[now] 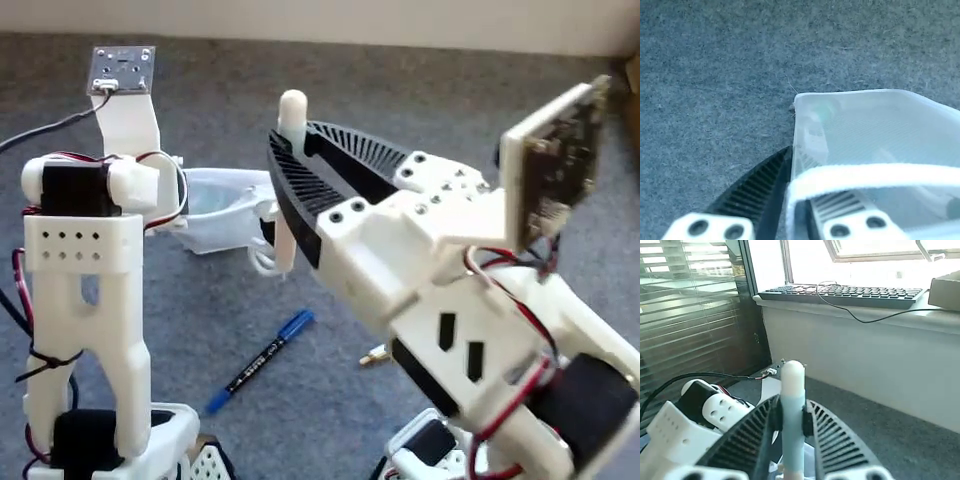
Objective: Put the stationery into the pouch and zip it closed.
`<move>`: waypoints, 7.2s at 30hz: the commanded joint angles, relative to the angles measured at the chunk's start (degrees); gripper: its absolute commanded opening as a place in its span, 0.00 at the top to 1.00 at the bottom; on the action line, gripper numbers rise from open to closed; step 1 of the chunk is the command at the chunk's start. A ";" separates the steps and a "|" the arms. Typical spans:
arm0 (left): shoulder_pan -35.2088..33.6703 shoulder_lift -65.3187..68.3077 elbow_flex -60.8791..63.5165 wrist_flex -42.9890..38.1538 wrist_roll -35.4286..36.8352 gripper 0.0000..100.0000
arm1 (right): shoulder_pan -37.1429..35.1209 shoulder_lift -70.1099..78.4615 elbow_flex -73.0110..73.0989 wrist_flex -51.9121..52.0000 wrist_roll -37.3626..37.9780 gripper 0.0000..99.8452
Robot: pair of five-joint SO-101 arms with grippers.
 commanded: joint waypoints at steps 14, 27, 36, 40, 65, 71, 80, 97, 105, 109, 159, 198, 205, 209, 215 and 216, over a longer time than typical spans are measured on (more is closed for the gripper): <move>-1.01 0.66 2.07 0.18 0.53 0.99 | -0.92 -25.10 51.47 -53.32 6.07 0.99; -1.01 0.66 2.15 0.18 0.44 0.99 | -1.01 -25.36 60.18 -68.00 5.98 0.99; -1.01 0.66 2.15 0.18 0.44 0.99 | -3.56 -25.10 61.93 -68.09 6.33 0.99; -1.01 0.66 2.15 0.18 0.44 0.99 | -6.55 -24.66 64.84 -68.18 8.44 0.99; -1.01 0.66 2.15 0.18 0.35 0.99 | -7.43 -12.53 65.54 -63.43 18.46 0.99; -1.01 0.66 2.15 0.18 0.35 0.99 | -7.52 -12.44 65.45 -57.10 18.46 0.99; -1.10 0.66 2.15 0.26 0.35 0.99 | -7.16 -12.53 65.36 -54.64 18.55 0.99; -3.65 0.66 2.15 0.26 0.26 0.99 | -3.65 -12.97 61.49 -54.64 18.20 0.87; -3.65 0.84 2.15 0.26 0.26 0.99 | -3.74 -12.97 61.05 -48.66 18.11 0.80; -3.65 0.84 2.15 0.26 0.26 0.99 | -3.74 -12.88 61.05 -48.66 18.11 0.80; -3.47 0.57 22.20 -17.67 2.99 0.99 | 31.87 -9.10 40.48 12.09 -14.15 0.80; -3.56 0.66 23.60 -18.99 2.99 0.99 | 47.25 19.21 58.95 -7.43 -30.51 0.80; -3.56 1.01 23.78 -19.78 2.90 0.99 | 47.25 27.91 57.71 -7.52 -30.42 0.80; -3.56 1.01 23.78 -19.78 2.90 0.99 | 47.87 32.13 54.20 -7.52 -30.51 0.80; -3.56 1.01 23.78 -19.78 2.90 0.99 | 49.63 39.34 50.42 -7.52 -30.51 0.80; -3.56 1.01 23.78 -19.78 2.90 0.99 | 49.54 40.66 49.80 -7.52 -30.51 0.80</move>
